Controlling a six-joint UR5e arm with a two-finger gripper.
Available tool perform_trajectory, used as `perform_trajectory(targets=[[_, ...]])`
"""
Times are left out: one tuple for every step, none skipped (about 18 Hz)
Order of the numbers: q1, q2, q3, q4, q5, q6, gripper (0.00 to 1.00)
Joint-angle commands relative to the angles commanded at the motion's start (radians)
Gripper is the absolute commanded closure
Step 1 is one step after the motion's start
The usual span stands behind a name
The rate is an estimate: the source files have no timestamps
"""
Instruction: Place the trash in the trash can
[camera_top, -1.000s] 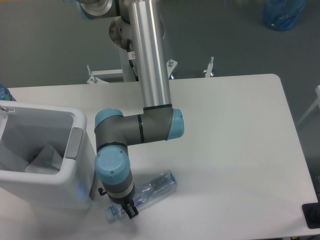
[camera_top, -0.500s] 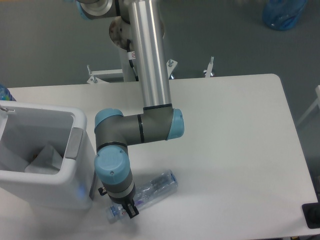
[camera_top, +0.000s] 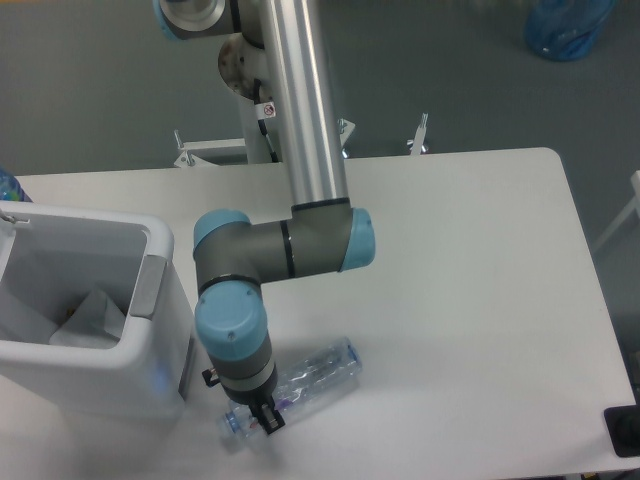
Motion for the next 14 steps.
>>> perform_trajectory(targets=[[0.023,0.012,0.021,0.002,-0.058,-0.063,0.45],[0.037,0.021,0.04,0.005,-0.084,-0.092,0.45],[0.04,0.028,0.051,0.021,-0.104,-0.12,0.45],[0.046,0.031,0.058,0.049,-0.124,-0.158,0.45],[0.057,0.04,0.066,0.076,-0.152,-0.204,0.45],[0.061,0.051,0.08,0.093,-0.184,-0.248,0.45],[0.064,0.058,0.097,0.104,-0.218,-0.288,0.45],[0.084,0.074,0.115,0.115,-0.252,-0.328,0.45],[0.095,0.089,0.132,0.124,-0.287,-0.374,0.45],[0.1,0.1,0.147,0.135,-0.327,-0.414,0.45],[0.104,0.11,0.163,0.146,-0.351,-0.446,0.45],[0.104,0.121,0.178,0.152,-0.365,-0.48,0.45],[0.103,0.132,0.192,0.152,-0.375,-0.518,0.45],[0.098,0.147,0.198,0.152,-0.385,-0.551,0.45]])
